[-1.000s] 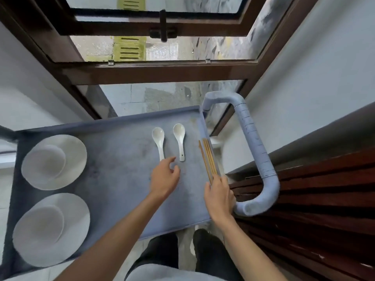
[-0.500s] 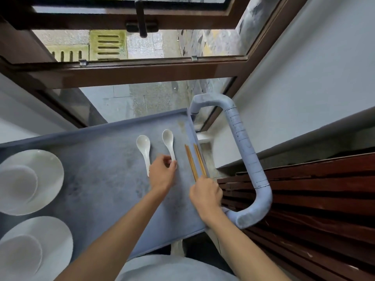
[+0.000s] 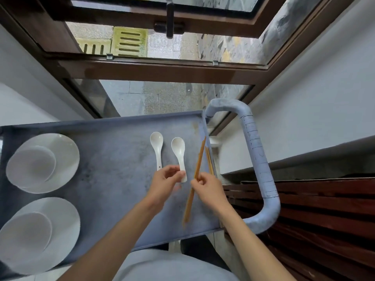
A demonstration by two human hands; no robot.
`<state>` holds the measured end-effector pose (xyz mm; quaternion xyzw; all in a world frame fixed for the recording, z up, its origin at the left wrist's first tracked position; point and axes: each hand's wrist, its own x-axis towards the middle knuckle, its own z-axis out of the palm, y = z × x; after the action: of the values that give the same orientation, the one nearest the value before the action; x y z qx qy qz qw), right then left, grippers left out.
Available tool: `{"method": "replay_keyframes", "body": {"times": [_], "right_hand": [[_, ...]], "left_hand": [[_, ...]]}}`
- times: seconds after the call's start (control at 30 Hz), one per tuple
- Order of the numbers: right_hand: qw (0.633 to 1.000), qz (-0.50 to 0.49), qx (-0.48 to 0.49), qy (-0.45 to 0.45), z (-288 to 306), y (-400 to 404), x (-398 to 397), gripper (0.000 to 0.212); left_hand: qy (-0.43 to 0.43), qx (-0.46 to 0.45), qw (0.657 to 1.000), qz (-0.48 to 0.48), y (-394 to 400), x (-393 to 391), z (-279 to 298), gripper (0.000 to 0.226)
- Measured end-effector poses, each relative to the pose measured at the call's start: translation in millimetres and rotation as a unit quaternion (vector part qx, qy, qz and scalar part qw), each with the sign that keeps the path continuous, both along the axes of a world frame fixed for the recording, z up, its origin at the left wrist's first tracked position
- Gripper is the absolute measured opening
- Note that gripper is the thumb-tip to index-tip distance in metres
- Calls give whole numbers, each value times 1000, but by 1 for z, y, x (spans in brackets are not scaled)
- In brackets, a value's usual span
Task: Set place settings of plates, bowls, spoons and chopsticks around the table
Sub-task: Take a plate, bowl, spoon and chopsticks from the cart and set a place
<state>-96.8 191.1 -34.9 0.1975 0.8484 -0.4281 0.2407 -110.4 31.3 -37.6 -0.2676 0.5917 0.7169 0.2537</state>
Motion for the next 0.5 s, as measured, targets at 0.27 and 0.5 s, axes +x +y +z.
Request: {"method": "replay_keyframes", "body": {"times": [0.27,0.5], "right_hand": [[966,-116,-230,23,26,14,11,23],[873,-171,-447,-92,39,25,25,33]], "left_hand": [[-9,110,993,-45,7,36,33,23],[31,78,996,-39,26,54,42,17]]}}
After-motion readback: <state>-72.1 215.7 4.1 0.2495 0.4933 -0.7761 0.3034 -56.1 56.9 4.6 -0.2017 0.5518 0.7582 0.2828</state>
